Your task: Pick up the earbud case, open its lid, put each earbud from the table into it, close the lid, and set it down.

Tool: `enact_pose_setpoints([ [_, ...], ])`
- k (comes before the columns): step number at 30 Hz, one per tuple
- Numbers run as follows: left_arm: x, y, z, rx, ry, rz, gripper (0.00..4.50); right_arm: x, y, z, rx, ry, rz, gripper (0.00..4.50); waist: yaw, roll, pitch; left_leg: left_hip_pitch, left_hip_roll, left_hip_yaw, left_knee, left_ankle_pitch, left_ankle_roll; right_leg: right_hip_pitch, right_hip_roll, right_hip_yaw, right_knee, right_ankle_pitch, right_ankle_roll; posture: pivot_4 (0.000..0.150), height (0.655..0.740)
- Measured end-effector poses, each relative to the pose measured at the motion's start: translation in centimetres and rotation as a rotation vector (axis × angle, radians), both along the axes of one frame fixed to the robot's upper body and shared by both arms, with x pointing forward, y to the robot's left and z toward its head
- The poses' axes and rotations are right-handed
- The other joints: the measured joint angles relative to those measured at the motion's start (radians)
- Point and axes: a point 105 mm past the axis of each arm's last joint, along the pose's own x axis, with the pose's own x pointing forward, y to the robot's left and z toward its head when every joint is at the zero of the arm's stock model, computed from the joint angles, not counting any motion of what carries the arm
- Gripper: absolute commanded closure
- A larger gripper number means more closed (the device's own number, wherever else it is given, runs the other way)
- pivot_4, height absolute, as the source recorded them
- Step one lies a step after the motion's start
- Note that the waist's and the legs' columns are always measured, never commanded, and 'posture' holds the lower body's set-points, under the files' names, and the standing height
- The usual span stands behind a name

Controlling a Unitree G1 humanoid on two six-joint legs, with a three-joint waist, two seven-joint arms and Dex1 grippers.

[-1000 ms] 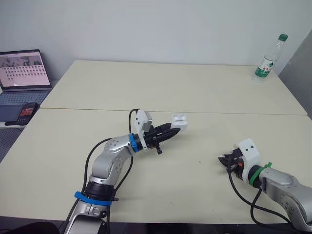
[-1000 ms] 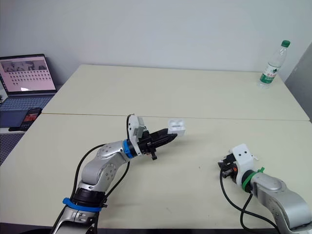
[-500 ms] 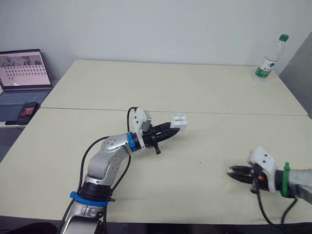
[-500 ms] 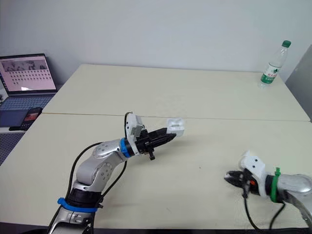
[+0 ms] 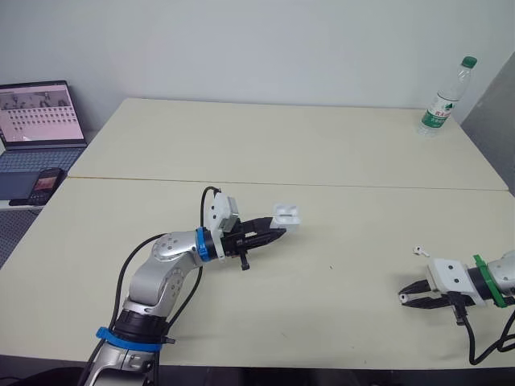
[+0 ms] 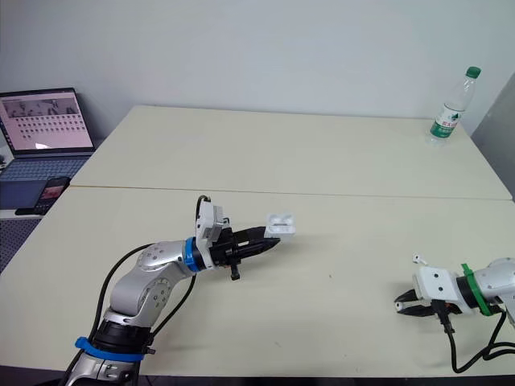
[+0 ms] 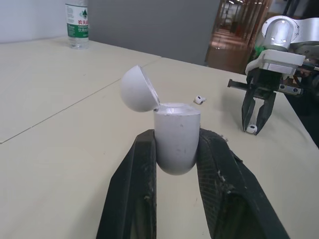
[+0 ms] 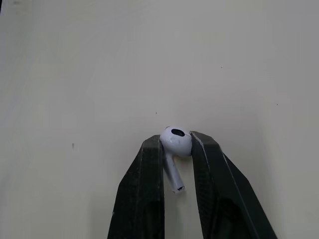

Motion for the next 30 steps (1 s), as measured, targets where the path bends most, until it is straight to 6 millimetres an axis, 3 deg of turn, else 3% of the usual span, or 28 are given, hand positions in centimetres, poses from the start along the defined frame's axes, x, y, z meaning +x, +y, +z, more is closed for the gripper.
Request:
enact_pose_setpoints([
  [3,0.0,0.0,-0.1,0.003,0.002,0.007,3.75,0.2,-0.1,0.0,-0.007,-0.002,0.013,4.08,0.001,0.000,0.000,0.000,0.000,0.000,0.000,0.000,0.000,0.001,0.000,0.000,0.000,0.000,0.000,0.150,0.7362],
  [10,0.0,0.3,-1.0,0.015,0.012,-0.002,3.75,0.8,-0.2,0.2,-0.038,-0.034,-0.038,1.72,0.003,0.000,0.000,0.001,0.000,0.000,0.001,0.000,0.000,0.001,-0.001,0.000,0.002,0.000,0.000,0.150,0.7362],
  [15,-0.2,1.1,-2.2,0.032,0.029,-0.014,3.75,-0.5,-1.0,0.8,-0.199,-0.011,-0.128,0.03,0.016,0.001,-0.001,0.000,-0.001,-0.001,0.001,0.000,0.000,0.001,-0.003,0.000,0.002,0.000,0.000,0.150,0.7362],
  [21,-0.3,1.1,-3.0,0.036,0.032,-0.021,3.75,-1.6,0.1,1.4,-0.360,0.081,-0.248,0.03,0.026,0.001,-0.001,0.000,0.000,-0.001,0.001,0.000,0.000,0.000,-0.007,-0.001,0.002,0.000,0.000,0.150,0.7362],
  [25,-0.4,0.6,-3.1,0.030,0.029,-0.035,3.75,-0.3,1.1,2.6,-0.441,0.047,-0.396,0.03,0.022,0.001,-0.001,0.001,0.000,0.000,0.001,0.000,0.000,-0.001,-0.007,-0.001,0.002,0.000,-0.001,0.150,0.7362],
  [30,-0.3,0.5,-2.9,0.028,0.021,-0.026,3.75,-0.4,2.4,2.6,-0.475,0.092,-0.476,0.03,0.024,0.001,-0.001,-0.002,0.000,-0.002,0.001,0.000,0.000,-0.002,-0.007,-0.001,0.002,-0.001,-0.002,0.150,0.7362],
])
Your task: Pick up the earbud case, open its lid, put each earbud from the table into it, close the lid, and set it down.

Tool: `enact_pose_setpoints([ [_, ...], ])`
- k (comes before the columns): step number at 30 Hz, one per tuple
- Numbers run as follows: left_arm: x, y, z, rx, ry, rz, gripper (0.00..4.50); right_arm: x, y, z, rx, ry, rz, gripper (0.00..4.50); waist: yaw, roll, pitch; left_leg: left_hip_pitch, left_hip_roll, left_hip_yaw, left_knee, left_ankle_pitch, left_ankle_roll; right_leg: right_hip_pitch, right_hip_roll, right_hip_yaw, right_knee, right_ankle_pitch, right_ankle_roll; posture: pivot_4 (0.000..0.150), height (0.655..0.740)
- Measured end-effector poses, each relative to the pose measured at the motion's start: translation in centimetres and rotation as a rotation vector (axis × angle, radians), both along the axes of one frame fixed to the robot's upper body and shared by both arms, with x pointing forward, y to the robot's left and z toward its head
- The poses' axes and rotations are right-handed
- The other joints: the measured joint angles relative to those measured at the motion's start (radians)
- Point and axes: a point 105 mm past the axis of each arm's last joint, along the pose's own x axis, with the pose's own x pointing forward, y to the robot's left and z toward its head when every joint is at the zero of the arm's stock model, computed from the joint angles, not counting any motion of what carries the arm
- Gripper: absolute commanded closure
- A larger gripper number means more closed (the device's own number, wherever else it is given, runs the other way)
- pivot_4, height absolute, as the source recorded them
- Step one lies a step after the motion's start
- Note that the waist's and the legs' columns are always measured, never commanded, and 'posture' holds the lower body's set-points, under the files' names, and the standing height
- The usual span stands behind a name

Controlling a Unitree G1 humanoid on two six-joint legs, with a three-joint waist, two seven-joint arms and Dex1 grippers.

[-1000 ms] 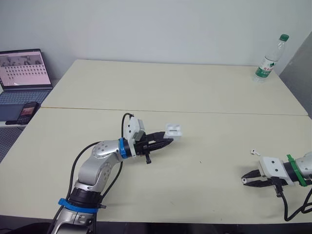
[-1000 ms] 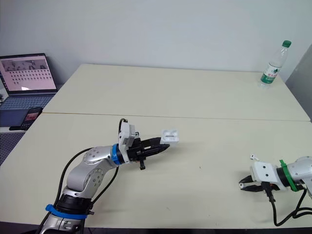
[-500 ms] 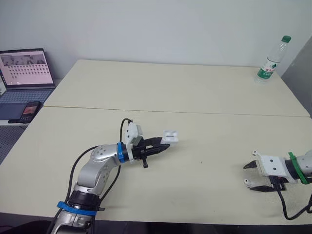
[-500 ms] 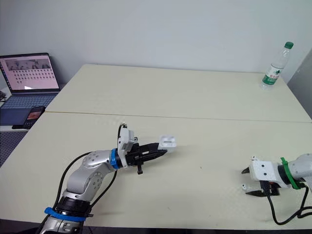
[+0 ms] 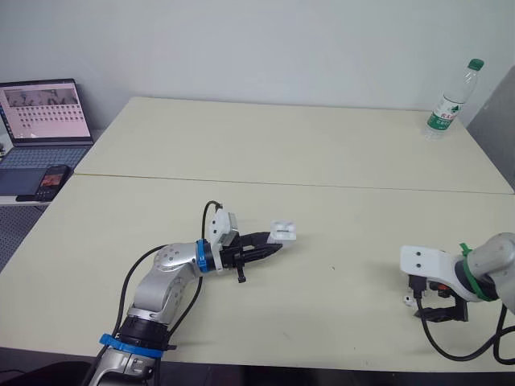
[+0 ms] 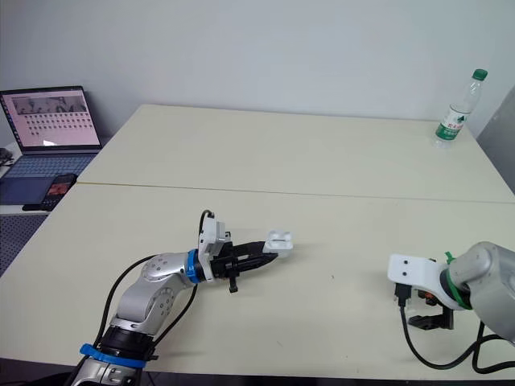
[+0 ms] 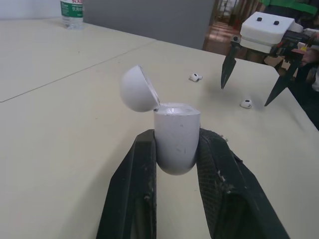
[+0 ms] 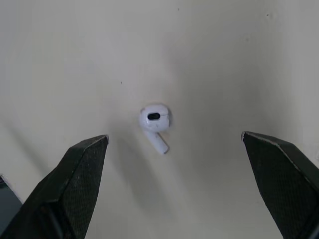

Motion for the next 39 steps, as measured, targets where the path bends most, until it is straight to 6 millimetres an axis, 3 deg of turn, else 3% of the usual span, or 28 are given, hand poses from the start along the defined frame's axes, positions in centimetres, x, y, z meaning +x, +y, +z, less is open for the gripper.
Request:
enact_pose_setpoints([
  [11,0.0,-0.8,1.3,-0.001,-0.031,0.007,3.75,0.4,0.2,-0.7,-0.042,0.012,-0.071,0.03,0.000,0.000,0.000,-0.001,0.000,0.001,0.000,0.000,0.000,-0.001,0.000,-0.001,0.000,0.000,0.000,0.150,0.7362],
  [12,0.0,-0.7,1.3,0.000,-0.029,0.007,3.75,0.4,0.2,-0.7,-0.043,0.011,-0.073,0.19,0.000,0.000,0.000,-0.001,0.000,0.001,0.000,0.000,0.000,-0.001,0.000,-0.001,0.000,0.000,0.000,0.150,0.7362],
  [15,0.0,-0.7,1.3,0.001,-0.029,0.006,3.75,0.5,0.4,-0.7,-0.035,0.009,-0.077,0.98,0.000,0.000,0.000,-0.001,0.000,0.001,0.000,0.000,0.000,-0.001,0.001,-0.001,0.000,0.000,0.000,0.150,0.7362],
  [23,0.0,-0.7,1.3,0.001,-0.029,0.006,3.75,0.4,1.4,-0.7,-0.005,0.007,-0.068,4.06,0.000,0.000,0.000,-0.001,0.000,0.001,0.000,0.000,0.000,-0.001,0.001,-0.001,0.000,0.000,0.000,0.150,0.7362],
  [33,0.1,-0.8,1.3,0.003,-0.027,0.005,3.75,0.3,1.5,-0.6,0.010,0.001,-0.071,4.13,0.000,0.000,0.000,-0.001,0.000,0.001,0.000,0.000,0.000,-0.001,0.001,-0.001,0.000,0.000,0.000,0.150,0.7362],
  [36,0.2,-0.9,1.7,-0.001,-0.038,0.002,3.75,1.5,2.8,0.2,0.109,-0.068,-0.057,4.13,-0.001,0.000,0.000,-0.001,0.000,0.001,0.000,0.000,0.000,-0.001,0.003,-0.001,0.000,0.000,0.000,0.150,0.7362],
  [39,0.6,-1.5,2.3,-0.021,-0.054,0.003,3.75,3.3,5.0,1.9,0.316,-0.155,-0.096,4.13,-0.002,-0.001,0.000,-0.001,0.000,0.001,0.000,0.000,0.000,-0.001,0.006,0.000,0.001,0.000,0.001,0.150,0.7362],
])
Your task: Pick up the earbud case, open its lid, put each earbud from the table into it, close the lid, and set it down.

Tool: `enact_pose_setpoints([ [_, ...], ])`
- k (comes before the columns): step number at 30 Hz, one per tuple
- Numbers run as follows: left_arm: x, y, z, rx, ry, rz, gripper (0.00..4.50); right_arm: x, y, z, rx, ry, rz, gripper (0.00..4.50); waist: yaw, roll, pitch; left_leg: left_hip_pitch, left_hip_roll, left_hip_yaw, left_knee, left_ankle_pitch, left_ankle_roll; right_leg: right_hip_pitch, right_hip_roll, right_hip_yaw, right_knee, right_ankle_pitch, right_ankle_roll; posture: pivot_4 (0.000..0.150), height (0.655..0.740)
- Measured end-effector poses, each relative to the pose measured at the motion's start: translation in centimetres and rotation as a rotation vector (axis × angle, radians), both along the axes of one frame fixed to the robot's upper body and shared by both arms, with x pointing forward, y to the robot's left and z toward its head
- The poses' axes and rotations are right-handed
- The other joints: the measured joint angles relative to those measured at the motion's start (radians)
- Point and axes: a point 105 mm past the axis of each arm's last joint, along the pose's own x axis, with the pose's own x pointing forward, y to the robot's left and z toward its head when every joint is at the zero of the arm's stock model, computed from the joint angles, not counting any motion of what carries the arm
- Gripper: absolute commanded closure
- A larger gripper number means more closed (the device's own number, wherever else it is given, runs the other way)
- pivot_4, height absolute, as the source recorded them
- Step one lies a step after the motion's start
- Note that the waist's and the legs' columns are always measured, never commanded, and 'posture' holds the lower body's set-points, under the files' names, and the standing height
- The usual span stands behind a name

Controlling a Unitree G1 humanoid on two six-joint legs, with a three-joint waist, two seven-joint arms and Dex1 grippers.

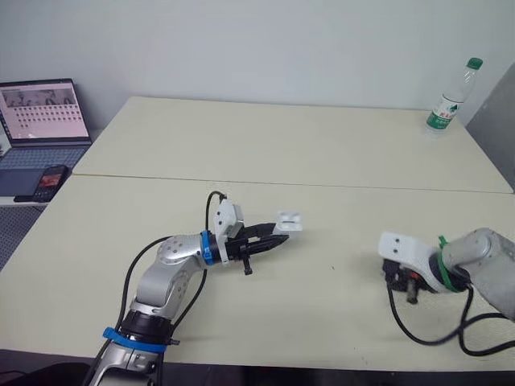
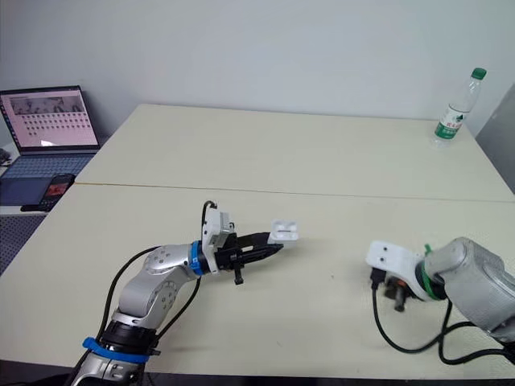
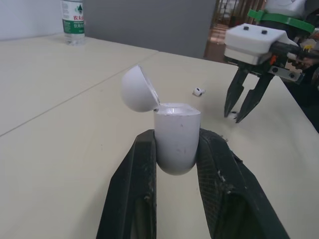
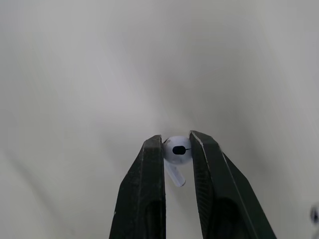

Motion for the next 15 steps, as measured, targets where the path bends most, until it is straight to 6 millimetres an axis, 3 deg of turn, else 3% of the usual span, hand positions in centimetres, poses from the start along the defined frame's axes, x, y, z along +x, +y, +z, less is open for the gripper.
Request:
enact_pose_setpoints([
  [4,1.3,-2.1,1.3,-0.077,-0.016,0.067,3.75,2.5,1.6,4.2,0.288,-0.144,-0.078,4.13,0.003,0.000,0.000,-0.001,-0.001,-0.001,0.000,0.000,0.000,0.001,0.000,0.000,-0.001,0.001,0.001,0.150,0.7362],
  [8,2.9,-3.9,2.3,-0.150,-0.020,0.187,3.75,3.7,2.9,7.4,0.572,-0.249,-0.119,4.13,0.004,-0.001,0.000,-0.001,-0.001,-0.002,0.000,0.000,0.000,0.001,0.000,0.001,-0.001,0.001,0.001,0.150,0.7362],
  [15,3.9,-6.0,0.6,-0.060,-0.079,0.288,3.75,4.6,3.5,9.3,0.944,-0.332,-0.230,4.13,0.004,0.000,0.000,-0.001,-0.001,-0.003,-0.001,0.000,0.000,0.001,0.000,0.001,0.000,0.001,0.001,0.150,0.7362],
])
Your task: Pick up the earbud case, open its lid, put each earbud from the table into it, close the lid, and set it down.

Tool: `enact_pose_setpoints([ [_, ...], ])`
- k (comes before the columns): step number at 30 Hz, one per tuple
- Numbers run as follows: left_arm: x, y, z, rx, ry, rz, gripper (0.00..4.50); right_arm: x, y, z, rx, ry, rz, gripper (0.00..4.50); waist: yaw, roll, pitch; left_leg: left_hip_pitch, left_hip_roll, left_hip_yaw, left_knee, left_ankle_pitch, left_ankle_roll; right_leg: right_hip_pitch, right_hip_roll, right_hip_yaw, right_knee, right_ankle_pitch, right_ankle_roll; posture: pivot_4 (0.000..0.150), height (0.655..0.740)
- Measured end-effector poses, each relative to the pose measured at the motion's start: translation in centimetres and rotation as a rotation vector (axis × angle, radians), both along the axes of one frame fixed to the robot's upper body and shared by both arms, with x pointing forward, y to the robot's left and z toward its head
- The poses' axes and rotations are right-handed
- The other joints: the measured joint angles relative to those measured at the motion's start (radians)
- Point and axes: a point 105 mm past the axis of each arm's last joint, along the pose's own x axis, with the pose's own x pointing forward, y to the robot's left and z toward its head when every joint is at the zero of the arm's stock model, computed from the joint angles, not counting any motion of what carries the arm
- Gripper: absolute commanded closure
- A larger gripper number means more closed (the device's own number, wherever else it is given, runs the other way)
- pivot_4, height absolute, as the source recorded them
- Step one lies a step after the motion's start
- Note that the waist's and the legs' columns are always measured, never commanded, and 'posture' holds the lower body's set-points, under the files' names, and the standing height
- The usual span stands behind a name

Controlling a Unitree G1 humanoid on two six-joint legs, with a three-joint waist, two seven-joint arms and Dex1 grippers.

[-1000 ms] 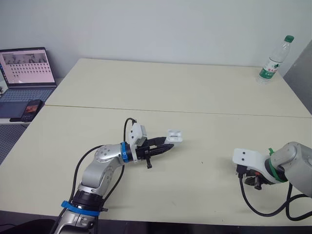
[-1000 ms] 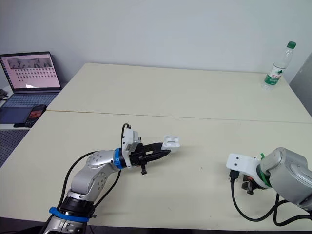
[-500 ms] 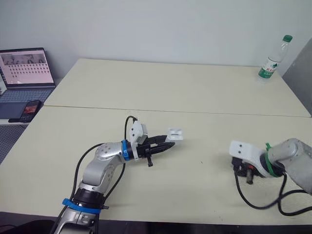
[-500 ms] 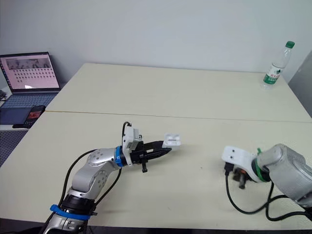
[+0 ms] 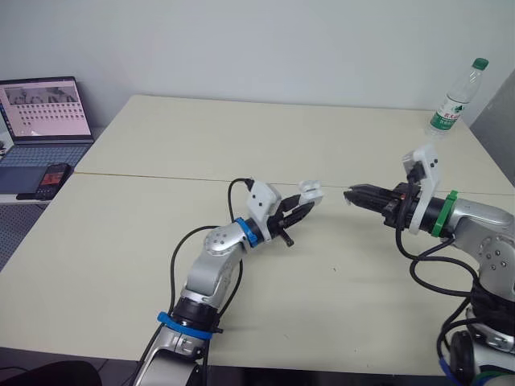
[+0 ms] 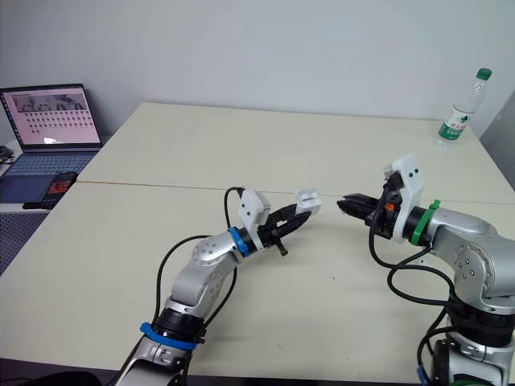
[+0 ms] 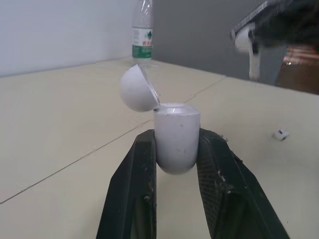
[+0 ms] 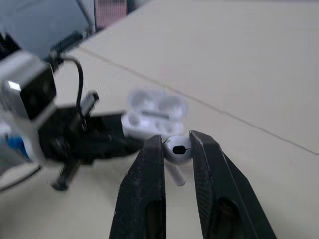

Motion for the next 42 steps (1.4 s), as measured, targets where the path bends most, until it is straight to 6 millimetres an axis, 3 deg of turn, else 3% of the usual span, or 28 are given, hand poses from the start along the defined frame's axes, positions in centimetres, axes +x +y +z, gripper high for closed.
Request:
enact_pose_setpoints([
  [7,0.7,-2.1,2.5,-0.082,-0.092,0.018,3.75,0.4,1.4,1.9,0.296,-0.130,-0.026,4.13,-0.002,0.000,0.000,0.000,0.000,0.001,0.000,0.000,0.000,0.000,0.000,-0.001,0.000,0.000,0.000,0.150,0.7362],
  [13,0.3,-2.8,3.5,-0.138,-0.135,0.002,3.75,0.6,2.1,1.4,0.396,-0.143,-0.069,4.13,-0.004,0.000,0.000,0.000,0.000,0.001,0.000,0.000,0.000,0.000,0.000,-0.001,0.000,0.000,0.000,0.150,0.7362],
  [25,0.0,-3.0,3.7,-0.172,-0.128,-0.011,3.75,0.3,3.4,0.5,0.451,-0.126,-0.078,4.13,-0.010,0.000,0.000,0.000,0.000,0.001,0.000,0.000,0.000,0.000,0.001,-0.001,0.000,0.000,0.000,0.150,0.7362],
  [42,-0.6,-3.1,3.7,-0.217,-0.108,-0.037,3.75,0.4,3.4,0.1,0.420,-0.125,-0.101,4.13,-0.016,0.000,0.000,0.000,0.000,0.001,-0.001,0.000,0.000,0.000,0.001,-0.001,-0.001,0.000,0.000,0.150,0.7362],
])
